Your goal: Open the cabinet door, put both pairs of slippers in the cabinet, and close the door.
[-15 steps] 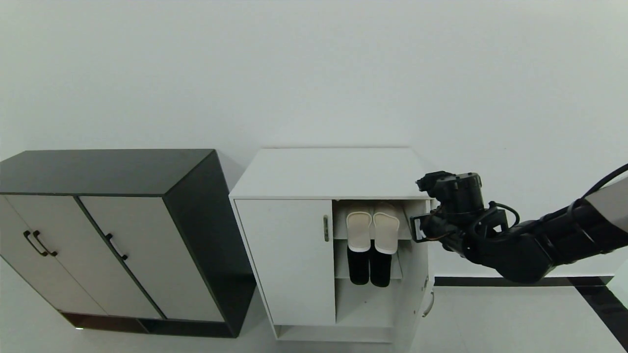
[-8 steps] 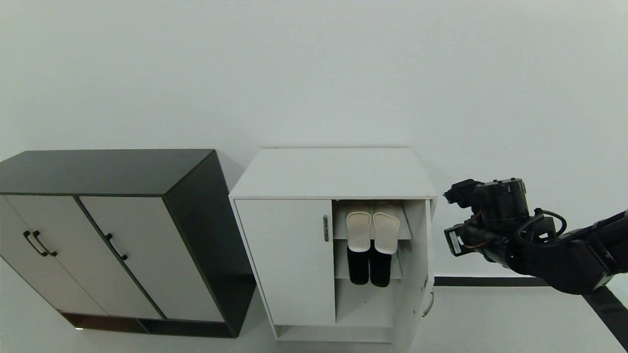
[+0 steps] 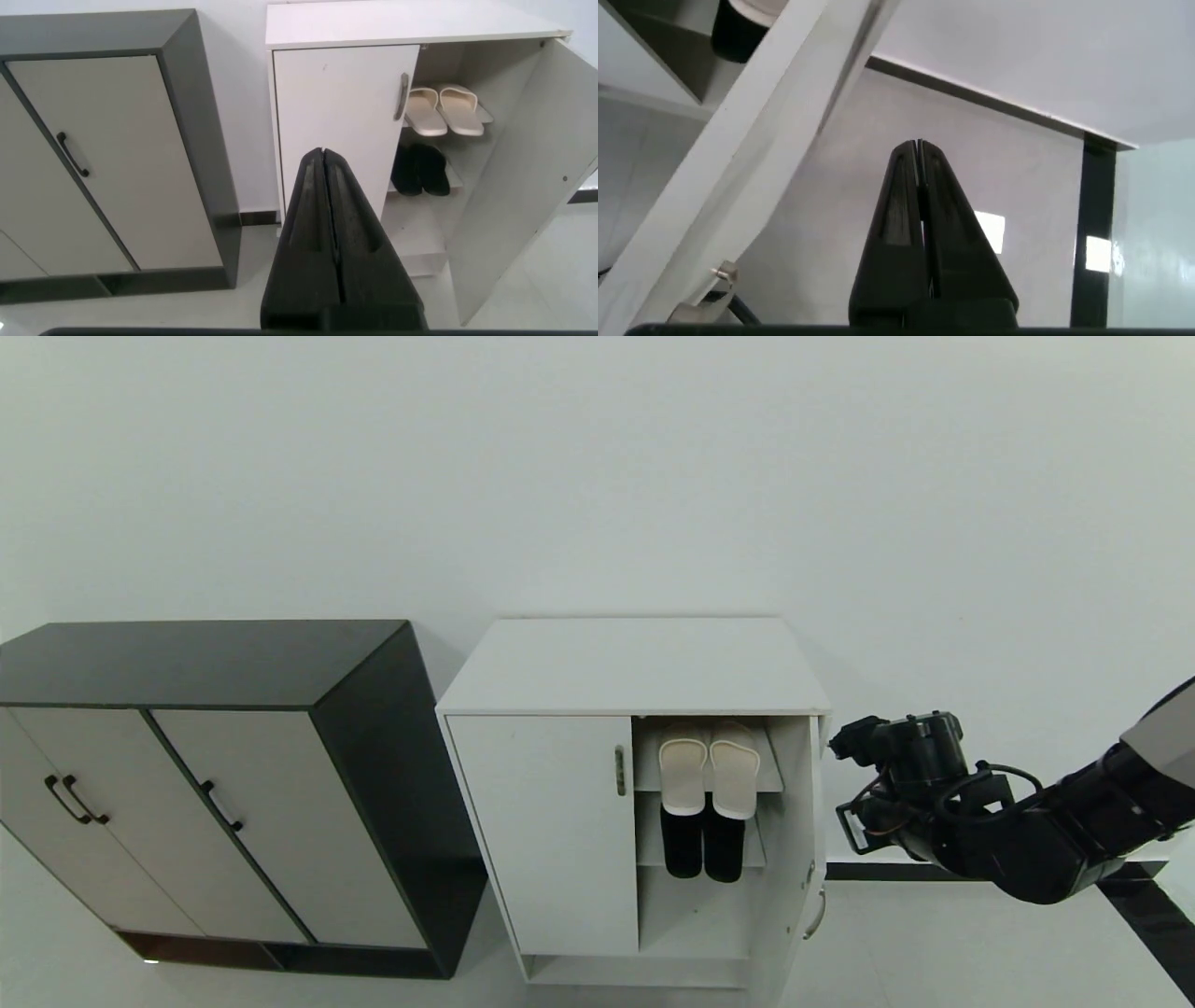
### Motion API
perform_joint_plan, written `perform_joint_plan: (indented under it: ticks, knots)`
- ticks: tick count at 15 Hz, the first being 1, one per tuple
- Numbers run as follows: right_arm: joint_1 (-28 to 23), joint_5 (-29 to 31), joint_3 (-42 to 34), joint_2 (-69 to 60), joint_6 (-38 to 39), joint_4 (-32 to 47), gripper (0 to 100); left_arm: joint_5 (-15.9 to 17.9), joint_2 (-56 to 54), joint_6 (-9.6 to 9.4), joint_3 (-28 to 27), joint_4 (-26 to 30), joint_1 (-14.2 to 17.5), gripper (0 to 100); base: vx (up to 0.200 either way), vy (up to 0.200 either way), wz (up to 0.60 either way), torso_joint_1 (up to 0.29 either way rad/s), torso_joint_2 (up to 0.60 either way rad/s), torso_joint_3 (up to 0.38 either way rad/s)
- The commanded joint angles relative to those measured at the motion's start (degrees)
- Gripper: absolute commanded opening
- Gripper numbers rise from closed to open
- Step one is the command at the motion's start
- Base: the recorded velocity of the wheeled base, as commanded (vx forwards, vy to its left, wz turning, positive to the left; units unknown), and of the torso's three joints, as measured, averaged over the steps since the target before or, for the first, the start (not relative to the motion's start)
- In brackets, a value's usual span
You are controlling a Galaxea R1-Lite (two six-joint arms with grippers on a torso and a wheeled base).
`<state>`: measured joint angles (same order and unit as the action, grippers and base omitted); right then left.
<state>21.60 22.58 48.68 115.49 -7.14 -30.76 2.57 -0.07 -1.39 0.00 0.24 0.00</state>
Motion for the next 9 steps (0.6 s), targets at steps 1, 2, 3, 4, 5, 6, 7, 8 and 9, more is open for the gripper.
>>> perform_joint_plan:
  ticks: [1,2,3,4,5,6,7,8,9]
  knots:
    - [0.20,-0.69,0.37,2.10,0.11,-0.18,0,-0.02,0.07,-0.02,0.00,0.02,0.00,0,0.000,0.000,0.00,0.000,0.00,0.000]
    - [0.46,-2.54,0.28,2.10,0.29,-0.97,0,0.06,0.07,-0.02,0.00,0.02,0.00,0,0.000,0.000,0.00,0.000,0.00,0.000]
    - [0.72,-3.94,0.10,2.02,0.29,-1.85,0,0.06,0.07,0.07,0.00,0.02,0.00,0,0.000,0.000,0.00,0.000,0.00,0.000]
    - [0.99,-5.61,-0.07,1.93,0.38,-3.26,0,0.06,0.07,-0.02,0.00,0.02,0.00,0,0.000,0.000,0.00,0.000,0.00,0.000]
    - [1.16,-7.37,-0.25,2.02,0.38,-4.75,0,0.06,0.07,0.07,0.00,0.02,0.00,0,0.000,0.000,0.00,0.000,0.00,0.000]
    - [1.43,-8.95,-0.43,2.02,0.55,-6.33,0,0.06,0.07,-0.02,0.00,0.02,0.00,0,0.000,0.000,0.00,0.000,0.00,0.000]
    - [1.87,-10.10,-0.51,2.10,1.69,-7.65,0,0.06,0.07,-0.02,0.00,0.02,0.00,0,0.000,0.000,0.00,0.000,0.00,0.000]
    - [2.48,-11.41,-0.43,2.10,3.19,-8.71,0,0.06,0.07,-0.02,0.00,0.02,0.00,0,0.000,0.000,0.00,0.000,0.00,0.000]
    - [2.92,-13.08,-0.43,2.10,4.86,-9.85,0,0.06,0.07,-0.02,0.00,0.02,0.00,0,0.000,0.000,0.00,0.000,0.00,0.000]
